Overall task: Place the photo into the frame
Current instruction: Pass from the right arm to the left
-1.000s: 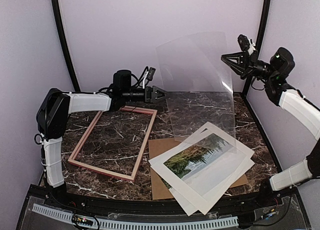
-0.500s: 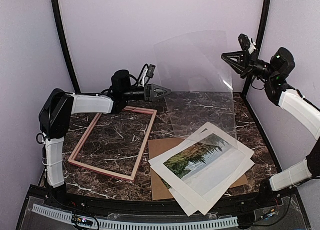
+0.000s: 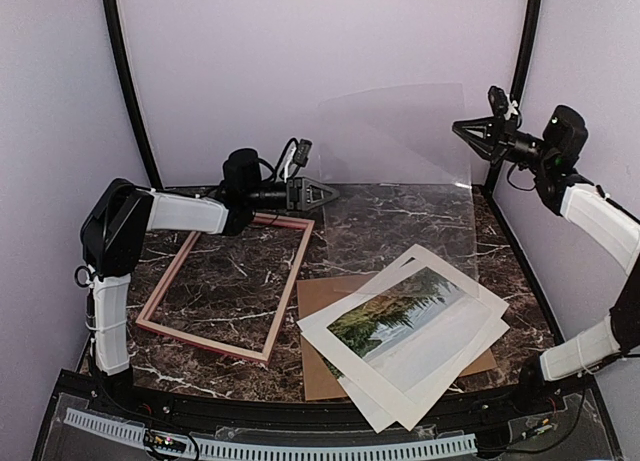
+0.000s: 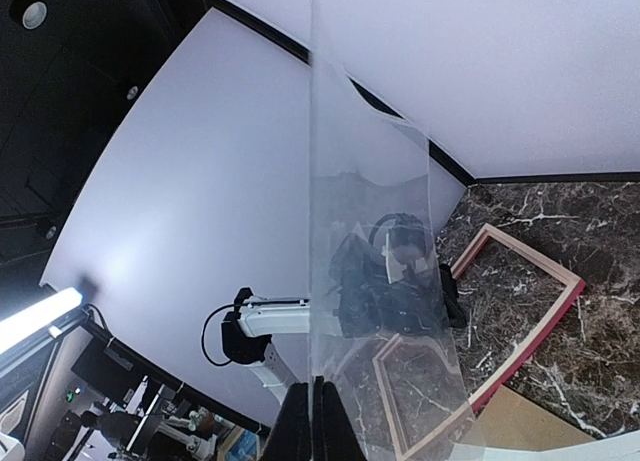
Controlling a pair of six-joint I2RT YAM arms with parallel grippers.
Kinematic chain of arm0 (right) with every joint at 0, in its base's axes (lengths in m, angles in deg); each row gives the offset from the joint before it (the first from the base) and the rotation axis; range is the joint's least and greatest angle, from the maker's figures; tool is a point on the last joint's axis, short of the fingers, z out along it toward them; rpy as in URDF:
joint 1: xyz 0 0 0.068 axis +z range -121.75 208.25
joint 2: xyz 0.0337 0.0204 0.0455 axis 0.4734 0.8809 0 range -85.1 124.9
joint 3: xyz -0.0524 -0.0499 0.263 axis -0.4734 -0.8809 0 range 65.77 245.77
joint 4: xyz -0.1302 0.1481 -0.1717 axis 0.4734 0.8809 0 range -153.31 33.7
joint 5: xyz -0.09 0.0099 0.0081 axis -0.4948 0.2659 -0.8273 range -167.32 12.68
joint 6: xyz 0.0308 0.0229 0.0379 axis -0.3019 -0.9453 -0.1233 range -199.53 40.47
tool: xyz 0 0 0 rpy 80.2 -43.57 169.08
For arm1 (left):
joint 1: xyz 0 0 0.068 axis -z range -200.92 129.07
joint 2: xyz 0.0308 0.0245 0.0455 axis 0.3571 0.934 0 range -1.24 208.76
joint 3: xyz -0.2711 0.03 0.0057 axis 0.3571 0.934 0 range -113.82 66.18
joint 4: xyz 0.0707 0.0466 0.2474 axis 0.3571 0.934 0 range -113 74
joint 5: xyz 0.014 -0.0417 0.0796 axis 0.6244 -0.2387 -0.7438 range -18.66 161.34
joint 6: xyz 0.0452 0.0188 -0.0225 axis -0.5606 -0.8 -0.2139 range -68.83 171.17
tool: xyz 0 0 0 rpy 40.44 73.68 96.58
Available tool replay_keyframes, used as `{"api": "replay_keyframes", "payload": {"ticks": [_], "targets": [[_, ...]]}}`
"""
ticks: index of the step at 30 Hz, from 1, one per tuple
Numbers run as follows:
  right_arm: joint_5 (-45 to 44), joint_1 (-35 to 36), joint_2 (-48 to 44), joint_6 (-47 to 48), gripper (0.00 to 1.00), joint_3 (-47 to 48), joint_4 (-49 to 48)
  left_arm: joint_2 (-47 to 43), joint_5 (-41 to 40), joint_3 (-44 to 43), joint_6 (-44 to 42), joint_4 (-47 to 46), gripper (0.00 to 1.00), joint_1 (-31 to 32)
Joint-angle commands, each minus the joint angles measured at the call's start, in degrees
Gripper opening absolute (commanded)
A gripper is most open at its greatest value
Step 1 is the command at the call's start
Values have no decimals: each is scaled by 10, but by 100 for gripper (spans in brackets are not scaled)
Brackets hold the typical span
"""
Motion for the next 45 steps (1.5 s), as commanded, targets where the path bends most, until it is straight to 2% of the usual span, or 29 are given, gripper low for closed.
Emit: {"api": "replay_keyframes", "payload": {"ticks": [1, 5, 6, 8, 14, 25, 39, 45], "targets": [[-15, -2, 8, 72, 0, -2, 54, -40, 21, 9, 5, -20, 17, 4], [-32, -4, 13, 140, 0, 8, 128, -55, 13, 20, 12, -15, 1, 4], [-38, -4, 14, 151, 0, 9, 140, -61, 10, 24, 21, -15, 0, 4], [-44, -4, 16, 166, 1, 9, 153, -69, 1, 29, 36, -15, 0, 3], [-52, -3, 17, 204, 15, 11, 187, -87, -22, 35, 77, -4, 0, 4], [-67, -4, 14, 282, 33, 21, 248, -97, -11, 44, 157, -47, 0, 4], [-76, -4, 11, 331, 46, 20, 272, -121, 5, 62, 209, -96, 0, 3], [-69, -3, 7, 322, 42, 13, 260, -123, 7, 60, 230, -114, 0, 3]]}}
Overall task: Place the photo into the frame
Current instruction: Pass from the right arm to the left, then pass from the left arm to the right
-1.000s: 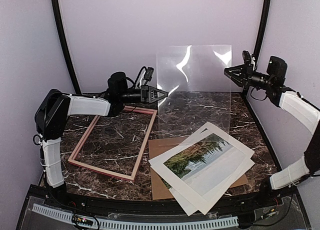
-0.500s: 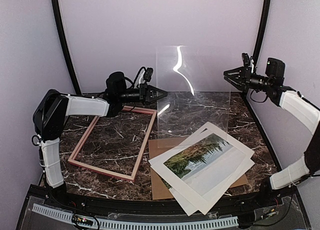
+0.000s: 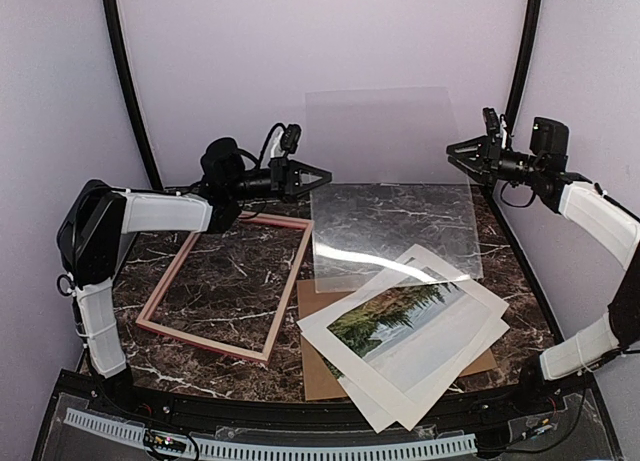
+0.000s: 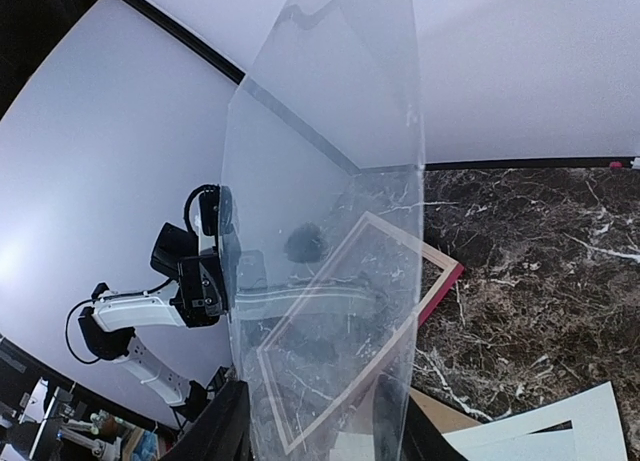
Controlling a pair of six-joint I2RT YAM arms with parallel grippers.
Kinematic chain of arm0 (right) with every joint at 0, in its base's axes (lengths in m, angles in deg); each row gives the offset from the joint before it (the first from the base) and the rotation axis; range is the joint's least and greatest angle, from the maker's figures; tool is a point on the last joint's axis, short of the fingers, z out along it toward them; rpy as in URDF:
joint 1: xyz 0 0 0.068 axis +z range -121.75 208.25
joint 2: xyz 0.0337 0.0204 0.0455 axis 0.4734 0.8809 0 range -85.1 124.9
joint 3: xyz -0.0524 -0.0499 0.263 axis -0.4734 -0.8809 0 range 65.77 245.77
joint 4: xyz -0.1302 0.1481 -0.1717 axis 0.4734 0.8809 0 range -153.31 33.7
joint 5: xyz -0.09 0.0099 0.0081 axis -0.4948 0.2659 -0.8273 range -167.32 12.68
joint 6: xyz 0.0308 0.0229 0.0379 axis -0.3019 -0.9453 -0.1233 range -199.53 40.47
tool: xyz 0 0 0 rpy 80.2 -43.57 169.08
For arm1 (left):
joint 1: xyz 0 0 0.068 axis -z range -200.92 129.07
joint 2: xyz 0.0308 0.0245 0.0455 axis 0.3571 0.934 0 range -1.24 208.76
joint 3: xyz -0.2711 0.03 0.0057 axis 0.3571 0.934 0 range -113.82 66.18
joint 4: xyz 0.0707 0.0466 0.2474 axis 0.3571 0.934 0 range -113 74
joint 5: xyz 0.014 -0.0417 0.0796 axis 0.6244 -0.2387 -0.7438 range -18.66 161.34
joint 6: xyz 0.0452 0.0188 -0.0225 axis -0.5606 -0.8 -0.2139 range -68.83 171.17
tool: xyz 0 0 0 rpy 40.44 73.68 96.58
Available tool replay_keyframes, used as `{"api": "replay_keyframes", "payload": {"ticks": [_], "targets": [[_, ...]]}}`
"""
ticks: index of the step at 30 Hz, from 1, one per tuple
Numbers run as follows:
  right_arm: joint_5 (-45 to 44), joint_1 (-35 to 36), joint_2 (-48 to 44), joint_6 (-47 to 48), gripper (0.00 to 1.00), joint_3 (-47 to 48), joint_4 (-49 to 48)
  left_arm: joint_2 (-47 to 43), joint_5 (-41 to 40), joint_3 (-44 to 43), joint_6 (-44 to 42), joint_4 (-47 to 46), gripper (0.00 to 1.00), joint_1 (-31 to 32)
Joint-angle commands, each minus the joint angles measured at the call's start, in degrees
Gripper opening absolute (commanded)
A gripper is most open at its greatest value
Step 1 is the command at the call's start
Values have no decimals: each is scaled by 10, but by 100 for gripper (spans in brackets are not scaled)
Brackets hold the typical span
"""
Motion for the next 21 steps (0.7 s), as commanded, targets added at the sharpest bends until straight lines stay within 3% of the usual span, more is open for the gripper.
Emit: {"api": "replay_keyframes", "payload": {"ticks": [1, 9, 21], "targets": [[10, 2, -9, -6, 41, 2, -21, -37, 5, 2, 16, -43, 0, 3], [23, 6, -15, -21, 27, -19, -42, -43, -4, 0, -14, -3, 0, 3], [26, 9, -22, -17, 18, -31, -40, -46, -12, -5, -17, 16, 0, 3]]}}
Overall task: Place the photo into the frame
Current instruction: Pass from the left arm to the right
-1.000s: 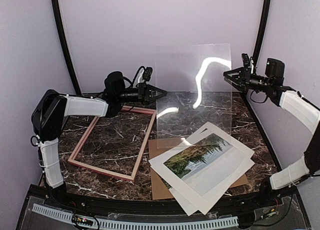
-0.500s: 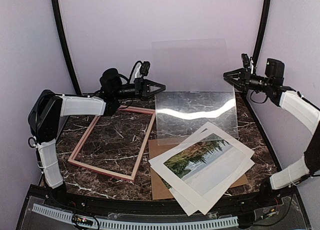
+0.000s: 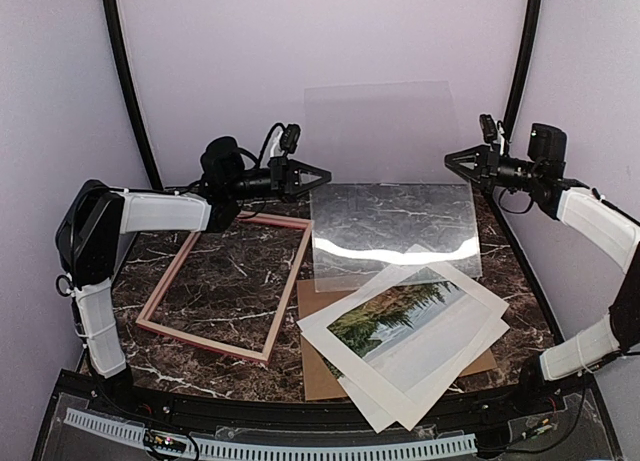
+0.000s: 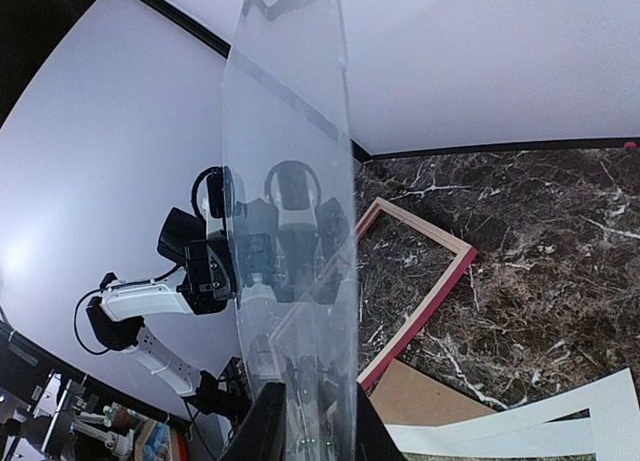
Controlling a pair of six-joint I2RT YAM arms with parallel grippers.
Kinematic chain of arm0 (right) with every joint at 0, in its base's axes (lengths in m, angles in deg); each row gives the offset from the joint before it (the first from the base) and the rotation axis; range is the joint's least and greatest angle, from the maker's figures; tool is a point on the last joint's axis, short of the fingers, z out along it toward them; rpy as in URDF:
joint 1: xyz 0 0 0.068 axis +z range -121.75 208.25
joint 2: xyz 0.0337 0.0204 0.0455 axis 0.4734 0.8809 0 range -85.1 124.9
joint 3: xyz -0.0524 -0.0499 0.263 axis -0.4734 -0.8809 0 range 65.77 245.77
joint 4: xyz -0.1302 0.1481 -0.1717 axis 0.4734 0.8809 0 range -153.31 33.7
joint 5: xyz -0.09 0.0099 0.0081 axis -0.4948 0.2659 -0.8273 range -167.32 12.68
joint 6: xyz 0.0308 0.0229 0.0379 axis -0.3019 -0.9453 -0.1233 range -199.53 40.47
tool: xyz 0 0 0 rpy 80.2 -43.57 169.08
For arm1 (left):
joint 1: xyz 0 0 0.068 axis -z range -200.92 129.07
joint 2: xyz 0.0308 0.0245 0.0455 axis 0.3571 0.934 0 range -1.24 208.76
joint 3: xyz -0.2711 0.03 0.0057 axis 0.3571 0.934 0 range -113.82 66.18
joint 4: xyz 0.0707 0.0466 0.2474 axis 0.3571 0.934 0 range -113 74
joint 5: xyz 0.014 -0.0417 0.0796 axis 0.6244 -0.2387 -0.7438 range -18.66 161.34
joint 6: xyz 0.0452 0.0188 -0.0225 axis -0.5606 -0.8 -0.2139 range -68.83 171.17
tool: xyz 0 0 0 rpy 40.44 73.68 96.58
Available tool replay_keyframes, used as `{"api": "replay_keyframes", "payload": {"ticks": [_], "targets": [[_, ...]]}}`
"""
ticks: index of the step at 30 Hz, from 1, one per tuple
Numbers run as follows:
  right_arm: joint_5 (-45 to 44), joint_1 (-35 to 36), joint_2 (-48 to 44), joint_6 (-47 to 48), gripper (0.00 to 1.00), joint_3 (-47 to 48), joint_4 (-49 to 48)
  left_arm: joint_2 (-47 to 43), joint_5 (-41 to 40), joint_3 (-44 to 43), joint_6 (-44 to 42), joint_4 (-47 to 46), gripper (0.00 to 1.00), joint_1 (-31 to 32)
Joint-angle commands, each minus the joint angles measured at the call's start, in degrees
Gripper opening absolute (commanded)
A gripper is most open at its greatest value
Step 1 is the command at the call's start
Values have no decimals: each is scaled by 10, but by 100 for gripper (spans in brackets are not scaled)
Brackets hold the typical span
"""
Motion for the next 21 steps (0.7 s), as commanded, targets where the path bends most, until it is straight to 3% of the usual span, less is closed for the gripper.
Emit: {"api": "replay_keyframes", "payload": {"ticks": [1, 8, 12, 17, 20, 21], "targets": [[11, 3, -15, 2, 16, 0, -17, -40, -8, -3, -20, 8, 0, 3], [14, 3, -12, 0, 1, 6, -14, -47, -17, 3, -47, 44, 0, 3], [18, 3, -15, -18, 0, 1, -32, -54, -25, 3, -81, 77, 2, 2], [28, -2, -20, -71, 0, -3, -83, -70, -49, 15, -109, 124, 30, -12], [37, -3, -23, -116, 0, -4, -125, -86, -73, 33, -119, 158, 59, -32], [38, -3, -24, -130, 0, -3, -137, -90, -77, 37, -123, 166, 63, -37]]}}
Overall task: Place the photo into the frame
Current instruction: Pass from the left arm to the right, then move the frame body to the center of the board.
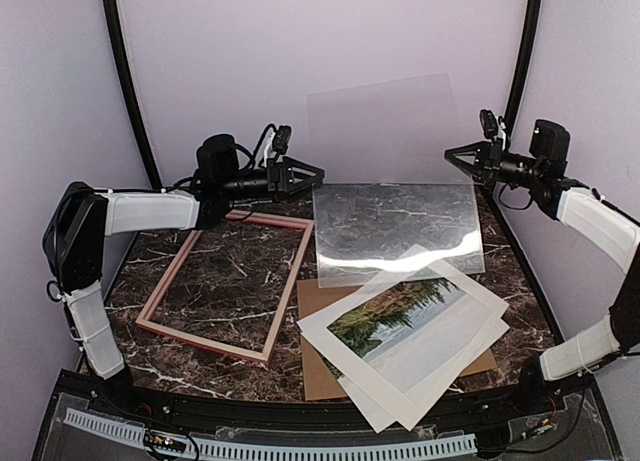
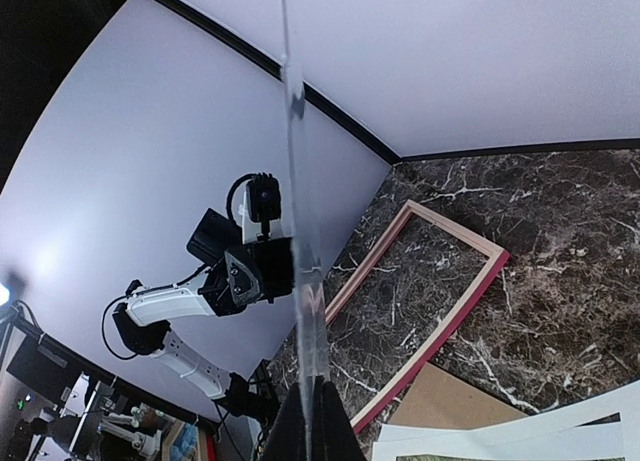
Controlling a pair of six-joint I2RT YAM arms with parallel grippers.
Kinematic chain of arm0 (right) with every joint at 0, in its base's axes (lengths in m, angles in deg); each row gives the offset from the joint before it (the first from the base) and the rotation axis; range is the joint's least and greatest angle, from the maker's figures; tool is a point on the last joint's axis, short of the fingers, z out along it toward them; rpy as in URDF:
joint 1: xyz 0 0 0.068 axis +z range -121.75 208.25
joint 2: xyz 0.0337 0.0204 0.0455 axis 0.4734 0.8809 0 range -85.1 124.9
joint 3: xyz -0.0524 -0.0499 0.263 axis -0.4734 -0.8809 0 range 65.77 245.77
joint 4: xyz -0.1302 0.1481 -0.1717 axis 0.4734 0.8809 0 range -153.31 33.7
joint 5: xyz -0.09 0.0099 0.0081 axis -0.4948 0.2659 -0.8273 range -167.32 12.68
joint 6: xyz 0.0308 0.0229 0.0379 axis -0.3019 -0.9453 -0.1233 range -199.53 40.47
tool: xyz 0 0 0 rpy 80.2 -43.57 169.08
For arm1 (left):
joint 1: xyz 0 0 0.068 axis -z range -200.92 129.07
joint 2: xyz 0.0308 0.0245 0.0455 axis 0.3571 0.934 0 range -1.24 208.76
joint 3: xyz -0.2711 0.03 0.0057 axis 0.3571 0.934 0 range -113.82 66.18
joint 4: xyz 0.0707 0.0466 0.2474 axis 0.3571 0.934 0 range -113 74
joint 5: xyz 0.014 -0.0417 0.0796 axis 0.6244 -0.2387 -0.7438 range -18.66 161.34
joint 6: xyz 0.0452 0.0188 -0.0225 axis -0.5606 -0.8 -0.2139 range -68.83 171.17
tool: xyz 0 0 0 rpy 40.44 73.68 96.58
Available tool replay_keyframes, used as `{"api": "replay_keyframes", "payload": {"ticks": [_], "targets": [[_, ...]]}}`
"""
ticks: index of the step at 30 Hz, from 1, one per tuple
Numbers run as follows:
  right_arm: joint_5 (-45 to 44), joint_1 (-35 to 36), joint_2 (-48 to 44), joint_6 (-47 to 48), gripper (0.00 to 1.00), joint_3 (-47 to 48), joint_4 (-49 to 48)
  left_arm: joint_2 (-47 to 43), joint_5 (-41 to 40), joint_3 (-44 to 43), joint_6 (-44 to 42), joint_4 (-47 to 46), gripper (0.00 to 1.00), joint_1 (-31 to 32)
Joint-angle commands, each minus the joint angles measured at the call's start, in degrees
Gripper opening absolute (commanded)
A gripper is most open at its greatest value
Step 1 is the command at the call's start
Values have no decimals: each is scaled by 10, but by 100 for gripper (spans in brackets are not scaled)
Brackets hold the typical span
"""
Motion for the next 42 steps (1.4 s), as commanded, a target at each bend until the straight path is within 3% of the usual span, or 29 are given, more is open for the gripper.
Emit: {"api": "replay_keyframes", "payload": {"ticks": [1, 5, 10, 12, 16, 23, 32, 38, 42], "targets": [[16, -3, -23, -75, 0, 1, -95, -58, -38, 26, -42, 71, 70, -33], [11, -4, -21, -78, 0, 26, -68, -95, -101, 30, -121, 209, 80, -69], [3, -5, -15, -80, 0, 45, -47, -133, -318, -5, -242, 487, 86, -117], [0, -6, -15, -83, 0, 45, -48, -135, -382, -12, -282, 556, 89, -156], [-2, -6, -20, -82, 0, 40, -54, -118, -422, -10, -308, 641, 91, -239], [-1, -5, -40, -87, 0, 34, -61, -56, -511, -14, -358, 716, 96, -301], [-3, -3, -47, -97, 0, 14, -73, 37, -520, -39, -394, 746, 96, -310], [-10, -4, -47, -87, 0, 15, -54, 47, -486, -23, -390, 741, 88, -310], [-18, -4, -44, -81, 0, 14, -37, 33, -472, 13, -373, 728, 76, -310]]}}
